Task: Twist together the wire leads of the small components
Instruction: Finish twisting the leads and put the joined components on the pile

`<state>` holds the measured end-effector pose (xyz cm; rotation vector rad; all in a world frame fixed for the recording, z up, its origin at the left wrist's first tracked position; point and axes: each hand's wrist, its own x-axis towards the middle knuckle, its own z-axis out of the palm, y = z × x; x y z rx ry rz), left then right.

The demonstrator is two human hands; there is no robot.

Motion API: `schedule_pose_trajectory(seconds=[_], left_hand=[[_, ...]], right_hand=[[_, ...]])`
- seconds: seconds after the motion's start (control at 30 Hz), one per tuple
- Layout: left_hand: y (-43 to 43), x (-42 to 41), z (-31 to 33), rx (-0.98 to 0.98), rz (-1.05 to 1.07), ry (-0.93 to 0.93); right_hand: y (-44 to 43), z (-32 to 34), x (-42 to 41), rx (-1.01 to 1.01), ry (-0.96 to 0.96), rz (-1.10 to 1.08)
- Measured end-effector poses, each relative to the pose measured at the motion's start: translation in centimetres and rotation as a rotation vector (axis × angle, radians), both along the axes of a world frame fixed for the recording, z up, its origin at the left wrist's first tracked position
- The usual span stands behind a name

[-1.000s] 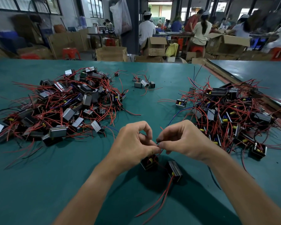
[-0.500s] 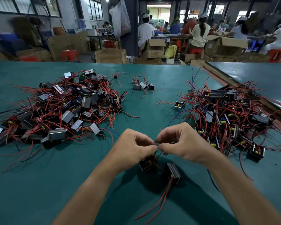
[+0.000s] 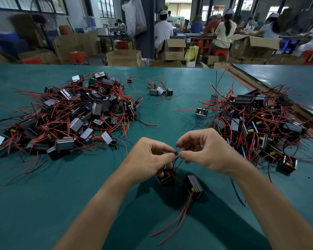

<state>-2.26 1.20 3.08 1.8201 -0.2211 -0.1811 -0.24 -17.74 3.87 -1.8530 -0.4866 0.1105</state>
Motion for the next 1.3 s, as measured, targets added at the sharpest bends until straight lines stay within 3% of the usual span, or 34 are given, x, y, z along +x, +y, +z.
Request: schedule_pose_trajectory(seconds=[0.8,1.0,1.3], left_hand=[[0.02,-0.02,-0.83,0.239,-0.083,-0.1],[0.16,0.01,-0.24,0.14,-0.133,-0.065],[0.54,-0.08,-0.62,0.167,-0.179,-0.162]], right_hand=[[-0.17,-0.77,0.15,-0.233,-0.158,0.054],[-0.38,-0.39,0.16,-0.246,-0.051,0.097],[-0.5,0.17,-0.17,-0.109,0.348,0.159]])
